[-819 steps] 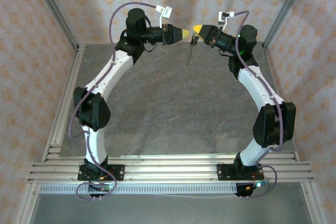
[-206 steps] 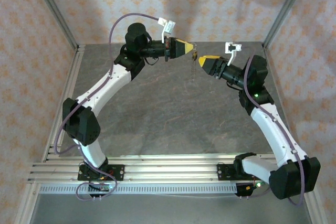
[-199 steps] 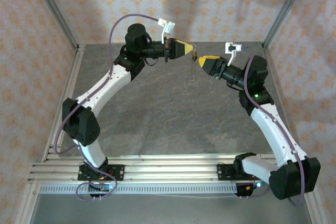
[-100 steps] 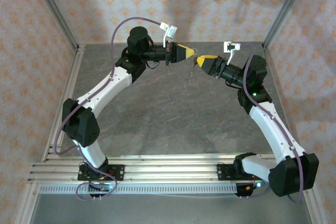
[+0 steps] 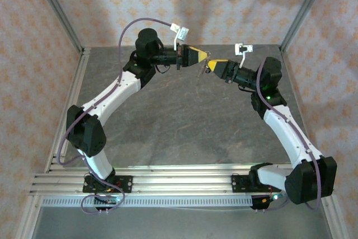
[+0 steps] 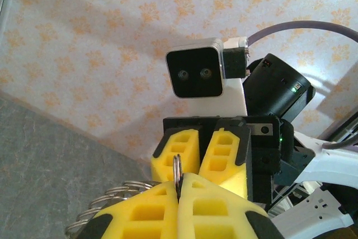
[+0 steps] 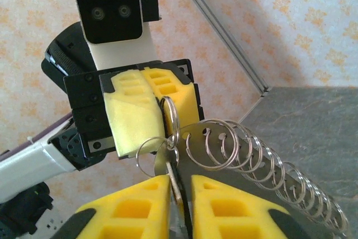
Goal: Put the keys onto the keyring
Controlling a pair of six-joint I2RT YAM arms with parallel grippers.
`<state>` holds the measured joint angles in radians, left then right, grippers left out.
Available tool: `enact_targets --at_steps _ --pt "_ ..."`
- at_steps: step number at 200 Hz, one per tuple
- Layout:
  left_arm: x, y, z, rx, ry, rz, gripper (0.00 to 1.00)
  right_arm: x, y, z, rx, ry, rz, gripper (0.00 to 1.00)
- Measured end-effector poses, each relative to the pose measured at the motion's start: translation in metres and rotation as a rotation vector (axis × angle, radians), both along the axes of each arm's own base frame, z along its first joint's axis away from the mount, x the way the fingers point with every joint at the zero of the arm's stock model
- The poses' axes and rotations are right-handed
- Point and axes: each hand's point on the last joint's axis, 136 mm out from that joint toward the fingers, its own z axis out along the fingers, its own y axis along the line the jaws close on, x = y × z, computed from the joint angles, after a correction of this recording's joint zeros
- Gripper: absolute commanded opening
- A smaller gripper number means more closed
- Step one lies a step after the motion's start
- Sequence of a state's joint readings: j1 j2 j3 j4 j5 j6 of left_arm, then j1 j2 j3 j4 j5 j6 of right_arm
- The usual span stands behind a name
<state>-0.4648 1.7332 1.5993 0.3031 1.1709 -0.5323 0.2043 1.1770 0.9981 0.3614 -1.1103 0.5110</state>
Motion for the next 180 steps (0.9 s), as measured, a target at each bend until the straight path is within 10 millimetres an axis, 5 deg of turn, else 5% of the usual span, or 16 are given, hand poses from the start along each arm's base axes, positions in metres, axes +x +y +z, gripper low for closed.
enact_targets --at_steps 25,180 --pt "0.000 0.000 0.000 0.000 0.000 0.000 0.00 -0.002 0.001 0.000 0.000 0.002 0.012 0.00" --pt "0.000 0.000 0.001 -0.008 0.036 -0.001 0.00 -0.004 0.007 -0.008 0.005 0.012 0.027 0.00"
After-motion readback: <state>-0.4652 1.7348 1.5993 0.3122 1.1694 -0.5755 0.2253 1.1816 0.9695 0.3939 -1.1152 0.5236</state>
